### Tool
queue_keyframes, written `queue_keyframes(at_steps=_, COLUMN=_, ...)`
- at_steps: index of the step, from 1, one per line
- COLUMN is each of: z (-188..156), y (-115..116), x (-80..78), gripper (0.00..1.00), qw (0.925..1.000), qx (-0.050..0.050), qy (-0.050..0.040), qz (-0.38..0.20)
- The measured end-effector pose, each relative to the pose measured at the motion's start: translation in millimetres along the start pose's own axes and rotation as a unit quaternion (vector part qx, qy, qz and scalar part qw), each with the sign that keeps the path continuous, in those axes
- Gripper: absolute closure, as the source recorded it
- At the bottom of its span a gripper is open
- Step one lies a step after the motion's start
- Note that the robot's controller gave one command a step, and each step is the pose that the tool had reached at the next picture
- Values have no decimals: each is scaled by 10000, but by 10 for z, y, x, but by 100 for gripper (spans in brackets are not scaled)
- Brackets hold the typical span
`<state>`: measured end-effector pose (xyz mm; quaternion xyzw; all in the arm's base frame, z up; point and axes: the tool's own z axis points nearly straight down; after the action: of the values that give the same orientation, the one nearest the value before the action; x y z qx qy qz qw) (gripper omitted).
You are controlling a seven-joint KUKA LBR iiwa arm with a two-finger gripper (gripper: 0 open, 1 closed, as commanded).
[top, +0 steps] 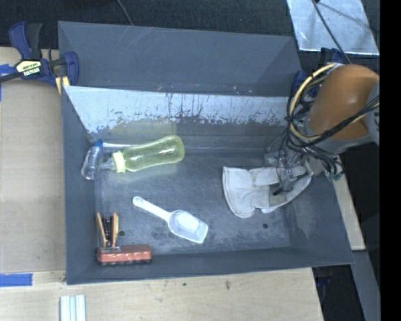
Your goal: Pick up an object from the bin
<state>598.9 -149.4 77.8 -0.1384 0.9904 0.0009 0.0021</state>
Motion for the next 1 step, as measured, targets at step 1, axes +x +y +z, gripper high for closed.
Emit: queue_keyframes(at_steps=1, z=-62, y=2, x=6, gripper=100, qw=10000, qx=-3, qy=16, qz=-2)
